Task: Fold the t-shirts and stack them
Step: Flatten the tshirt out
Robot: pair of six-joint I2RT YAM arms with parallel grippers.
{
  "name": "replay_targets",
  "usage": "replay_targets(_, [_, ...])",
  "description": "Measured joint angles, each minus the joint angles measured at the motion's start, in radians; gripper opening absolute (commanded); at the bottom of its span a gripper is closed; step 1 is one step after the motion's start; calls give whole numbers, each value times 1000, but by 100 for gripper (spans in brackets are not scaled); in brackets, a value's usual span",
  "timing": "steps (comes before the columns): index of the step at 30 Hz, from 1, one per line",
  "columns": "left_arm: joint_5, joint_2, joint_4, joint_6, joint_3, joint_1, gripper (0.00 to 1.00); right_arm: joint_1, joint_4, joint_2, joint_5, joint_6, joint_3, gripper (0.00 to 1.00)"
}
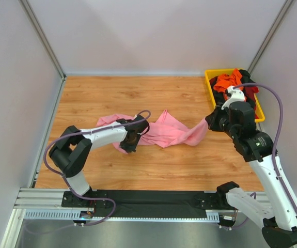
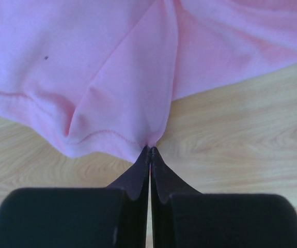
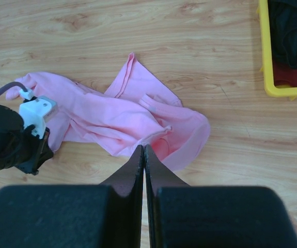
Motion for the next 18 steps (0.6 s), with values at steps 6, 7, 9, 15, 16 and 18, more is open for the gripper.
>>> replay_targets(6, [-78,-188,-191,-8,105,-2,0,0,-77,37,77,-37,129,0])
replay_targets(7, [-101,-229,-225,-11,149,-2,0,0,-86,41,89,-45,166,0])
replay_targets(9, [-164,-321,-312,-19,284,-2,0,0,-91,42,111,-64,257,0])
replay_targets(15, [-421,-492,-530,-49,777,-2,0,0,-103,11,131,-111,510,0])
replay_targets(16, [-453,-504,-536,-50,838,-1,0,0,-101,-2,138,-118,536,0])
replay_targets(18, [-523,-516,-569,-50,1003,-2,0,0,-100,-38,157,-127,584,0])
